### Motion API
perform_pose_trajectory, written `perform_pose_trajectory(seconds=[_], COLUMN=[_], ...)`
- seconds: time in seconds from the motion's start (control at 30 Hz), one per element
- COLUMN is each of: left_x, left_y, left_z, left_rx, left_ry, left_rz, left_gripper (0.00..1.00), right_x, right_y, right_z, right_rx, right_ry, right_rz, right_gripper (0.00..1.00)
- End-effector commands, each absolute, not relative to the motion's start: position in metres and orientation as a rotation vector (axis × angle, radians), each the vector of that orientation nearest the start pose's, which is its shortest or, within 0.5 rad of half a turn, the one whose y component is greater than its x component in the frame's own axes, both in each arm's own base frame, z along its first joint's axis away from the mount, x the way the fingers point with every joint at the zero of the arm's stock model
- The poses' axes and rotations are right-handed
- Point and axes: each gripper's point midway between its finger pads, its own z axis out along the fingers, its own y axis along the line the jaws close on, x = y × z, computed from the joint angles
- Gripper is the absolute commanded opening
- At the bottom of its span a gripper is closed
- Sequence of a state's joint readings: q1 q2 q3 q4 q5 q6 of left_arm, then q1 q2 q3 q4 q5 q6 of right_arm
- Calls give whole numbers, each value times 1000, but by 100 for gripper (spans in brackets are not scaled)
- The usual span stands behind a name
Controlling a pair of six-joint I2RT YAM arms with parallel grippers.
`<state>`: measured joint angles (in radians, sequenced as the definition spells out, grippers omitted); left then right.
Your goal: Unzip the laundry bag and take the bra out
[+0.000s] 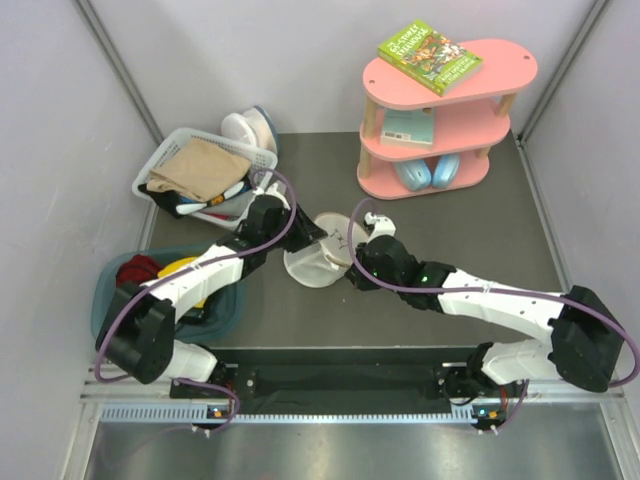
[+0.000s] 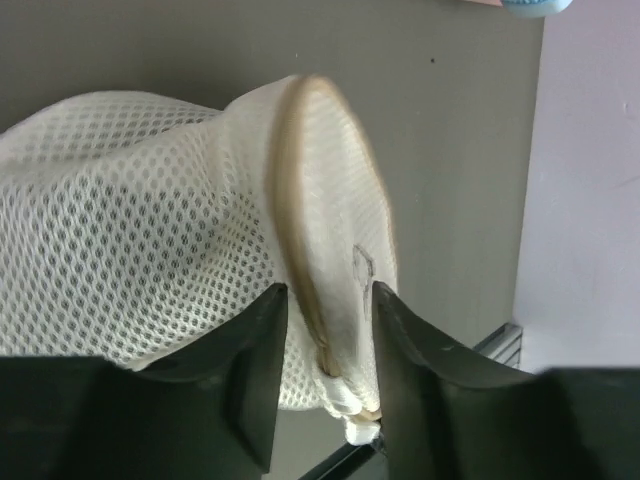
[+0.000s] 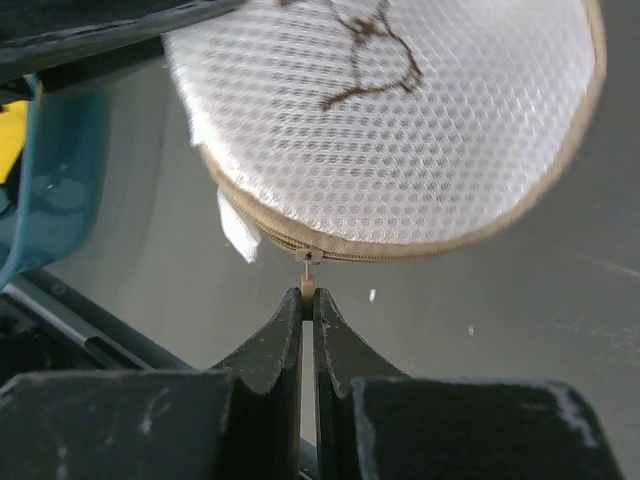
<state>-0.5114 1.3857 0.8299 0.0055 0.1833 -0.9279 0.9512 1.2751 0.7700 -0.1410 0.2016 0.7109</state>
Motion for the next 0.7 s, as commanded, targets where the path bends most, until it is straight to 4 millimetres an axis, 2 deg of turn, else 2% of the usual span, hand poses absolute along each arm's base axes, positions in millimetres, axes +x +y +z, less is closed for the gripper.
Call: perform_pose_trajectory(seconds=[0.0,0.13,0.33,0.4,0.5,0.67], left_x=[314,293,261,255,251,246], left_y=[-264,-256,-239,-235,-229,-227], left_z=[157,148,150,157,158,145], left_rx=[-246,-284,-382,-411,-445,-458], left_ry=[2237,2252,2223,2179,2150,2196], left_rz=[-1100,-1126,-1172,-1211,-1212,-1189], left_gripper=[58,68,68,67,65,63], right_x=[215,211,208,207,206,206], right_y=[324,346,372,379,388,391], right_z=[145,148,149,145,144,151], right_rx=[-185,-193,-253,-279,-304,-312], right_ry=[2208,2178,2178,2183,2189,2168], right_rz=[852,942,979,985,993,999], right_gripper=[0,0,0,0,0,0])
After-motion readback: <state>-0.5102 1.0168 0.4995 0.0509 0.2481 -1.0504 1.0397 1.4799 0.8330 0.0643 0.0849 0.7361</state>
